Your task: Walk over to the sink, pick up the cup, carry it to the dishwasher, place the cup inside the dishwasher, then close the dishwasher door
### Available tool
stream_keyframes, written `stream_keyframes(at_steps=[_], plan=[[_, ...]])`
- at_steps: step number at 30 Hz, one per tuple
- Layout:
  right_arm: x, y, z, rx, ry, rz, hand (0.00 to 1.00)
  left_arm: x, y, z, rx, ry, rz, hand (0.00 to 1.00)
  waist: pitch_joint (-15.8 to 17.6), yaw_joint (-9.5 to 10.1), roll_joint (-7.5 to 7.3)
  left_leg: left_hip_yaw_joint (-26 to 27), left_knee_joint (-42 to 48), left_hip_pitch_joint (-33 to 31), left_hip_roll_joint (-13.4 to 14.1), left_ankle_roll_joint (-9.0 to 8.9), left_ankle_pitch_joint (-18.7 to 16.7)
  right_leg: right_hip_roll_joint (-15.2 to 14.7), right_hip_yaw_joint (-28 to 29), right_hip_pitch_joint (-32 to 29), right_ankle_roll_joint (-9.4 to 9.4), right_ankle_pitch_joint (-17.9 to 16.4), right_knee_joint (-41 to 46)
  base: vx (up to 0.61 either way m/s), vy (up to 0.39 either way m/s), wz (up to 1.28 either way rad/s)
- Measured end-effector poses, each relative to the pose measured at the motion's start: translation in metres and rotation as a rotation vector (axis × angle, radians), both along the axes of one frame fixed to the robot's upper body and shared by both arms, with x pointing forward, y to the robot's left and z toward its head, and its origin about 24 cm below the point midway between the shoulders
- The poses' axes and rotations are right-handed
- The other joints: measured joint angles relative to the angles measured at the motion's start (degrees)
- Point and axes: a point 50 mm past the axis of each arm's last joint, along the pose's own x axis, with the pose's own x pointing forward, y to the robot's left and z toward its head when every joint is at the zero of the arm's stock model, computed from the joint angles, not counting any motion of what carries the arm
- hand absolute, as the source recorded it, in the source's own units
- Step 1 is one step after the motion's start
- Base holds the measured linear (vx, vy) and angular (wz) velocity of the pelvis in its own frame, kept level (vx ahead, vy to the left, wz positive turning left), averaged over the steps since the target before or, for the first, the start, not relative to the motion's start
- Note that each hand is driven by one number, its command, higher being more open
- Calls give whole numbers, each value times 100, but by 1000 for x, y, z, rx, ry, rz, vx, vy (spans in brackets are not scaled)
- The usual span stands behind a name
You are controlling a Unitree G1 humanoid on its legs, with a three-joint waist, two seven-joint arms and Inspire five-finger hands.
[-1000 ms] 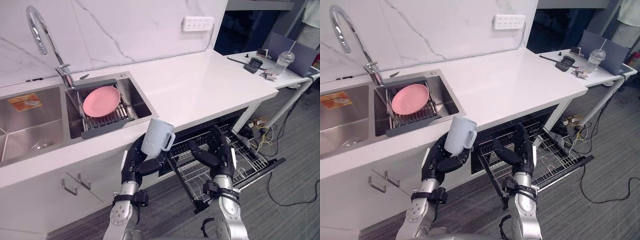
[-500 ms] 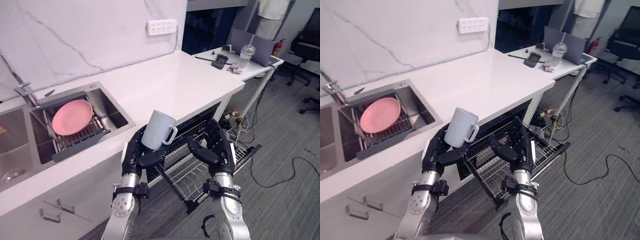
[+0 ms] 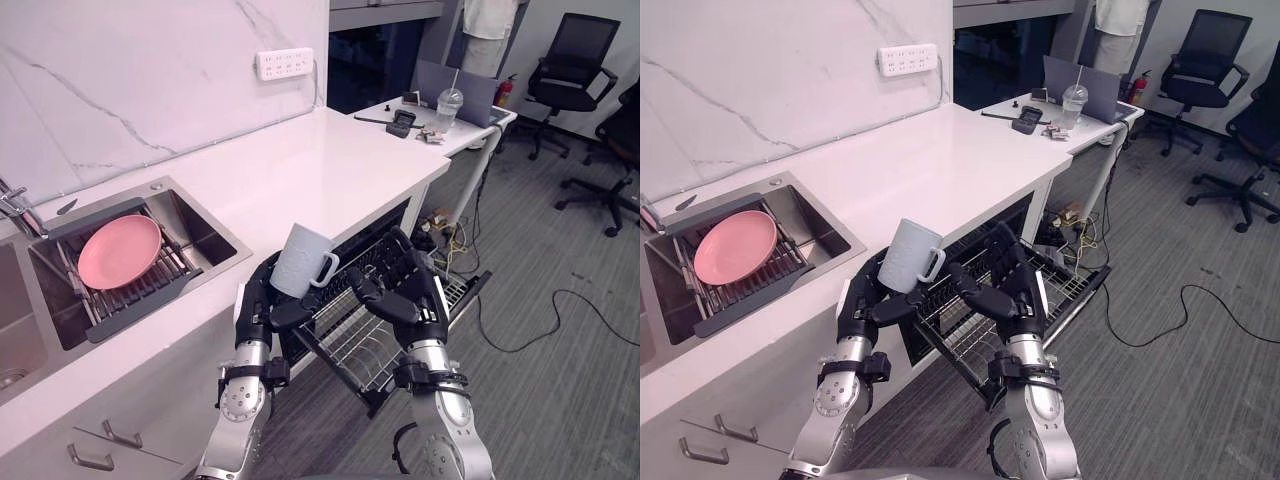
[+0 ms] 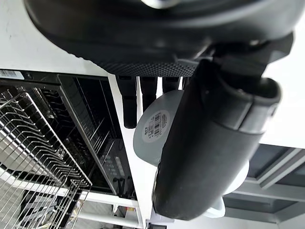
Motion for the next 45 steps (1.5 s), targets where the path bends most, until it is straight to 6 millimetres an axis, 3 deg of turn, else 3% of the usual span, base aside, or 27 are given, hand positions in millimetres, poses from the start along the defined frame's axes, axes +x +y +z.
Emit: stream_keyframes(at_steps=[6,15,21,34,45], plan=[[1,3,3,22,-16,25,90,-1,-3,-9,4,40,-15,30,-9,-64,39,-63,110,-191,-11,0,-1,3,72,-135,52,99,-78,-57,-24,-7],[3,10,6,110,-26,50,90,-5,-31,-8,-16,36,-153,30,-8,-56,50,-224,218,-395,-18,8,2,-33,-57,-161,55,159,-161,-11,-15,8],[3,8,6,111,-31,26,90,-6,-38,-7,-23,33,-176,30,-25,-57,89,-399,267,-519,-37,30,17,-64,-229,-148,55,159,-181,-9,-20,15],[4,3,-12,11,47,-55,90,-11,-62,2,0,-10,-288,30,-76,-56,158,-574,263,-588,-114,76,108,-130,-398,-144,42,147,-155,-29,-10,7],[3,10,-16,37,76,-39,90,-10,-64,7,-1,-32,-284,30,-90,-56,145,-647,261,-611,-113,70,120,-130,-478,-115,42,147,-180,-5,-9,3]])
